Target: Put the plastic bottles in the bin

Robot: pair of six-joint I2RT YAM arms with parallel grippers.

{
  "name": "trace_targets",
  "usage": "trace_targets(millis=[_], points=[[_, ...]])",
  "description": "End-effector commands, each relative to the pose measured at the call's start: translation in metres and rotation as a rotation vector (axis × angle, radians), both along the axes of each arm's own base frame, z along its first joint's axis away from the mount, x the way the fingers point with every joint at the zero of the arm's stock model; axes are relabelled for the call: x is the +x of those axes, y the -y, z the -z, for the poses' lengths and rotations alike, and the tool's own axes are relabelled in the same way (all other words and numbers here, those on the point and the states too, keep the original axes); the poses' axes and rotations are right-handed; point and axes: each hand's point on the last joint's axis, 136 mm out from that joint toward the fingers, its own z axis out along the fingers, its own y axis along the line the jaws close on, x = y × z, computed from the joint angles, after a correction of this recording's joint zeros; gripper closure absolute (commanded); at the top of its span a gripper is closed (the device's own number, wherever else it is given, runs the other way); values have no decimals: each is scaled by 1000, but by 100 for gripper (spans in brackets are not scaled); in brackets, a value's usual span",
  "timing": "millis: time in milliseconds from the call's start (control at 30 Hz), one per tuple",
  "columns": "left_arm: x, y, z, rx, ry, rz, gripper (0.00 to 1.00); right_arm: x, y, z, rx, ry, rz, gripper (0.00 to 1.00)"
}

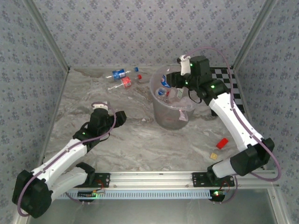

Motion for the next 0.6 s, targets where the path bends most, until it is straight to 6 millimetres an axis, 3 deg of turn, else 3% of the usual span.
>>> trace_targets(millis=[0, 67, 400, 567], points=[[5, 4, -4, -21, 13, 8, 19, -32, 7, -5, -8, -77, -24, 72], [7, 6, -4, -28, 9, 11, 19, -32, 5, -1, -7, -86, -31, 72], [5, 7, -1, -30, -1, 19, 19, -41, 11, 99, -121, -302, 0, 73], [6, 9, 1, -37, -3, 22, 19, -49, -5, 123, -119, -363, -35, 72]])
